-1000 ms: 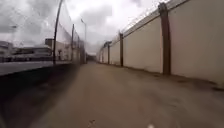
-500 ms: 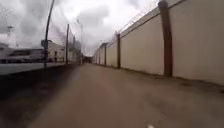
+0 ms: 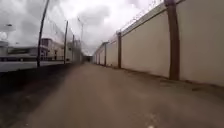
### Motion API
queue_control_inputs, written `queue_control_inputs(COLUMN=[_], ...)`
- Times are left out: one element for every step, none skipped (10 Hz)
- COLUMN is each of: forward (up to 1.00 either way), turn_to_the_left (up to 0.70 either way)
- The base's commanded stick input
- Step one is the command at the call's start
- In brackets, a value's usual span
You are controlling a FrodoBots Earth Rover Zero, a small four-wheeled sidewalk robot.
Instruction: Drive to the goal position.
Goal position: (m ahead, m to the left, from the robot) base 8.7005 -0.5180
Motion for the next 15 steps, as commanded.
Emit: queue_control_inputs(forward=[0.70, 0.70, 0.70, 0.70, 0.70, 0.70, 0.70, 0.70, 0.70, 0.70, 0.70, 0.70, 0.70, 0.70, 0.70], turn_to_the_left=[0.00, 0.00, 0.00, 0.00, 0.00, 0.00, 0.00, 0.00, 0.00, 0.20, 0.35, 0.35, 0.00, 0.00, 0.00])
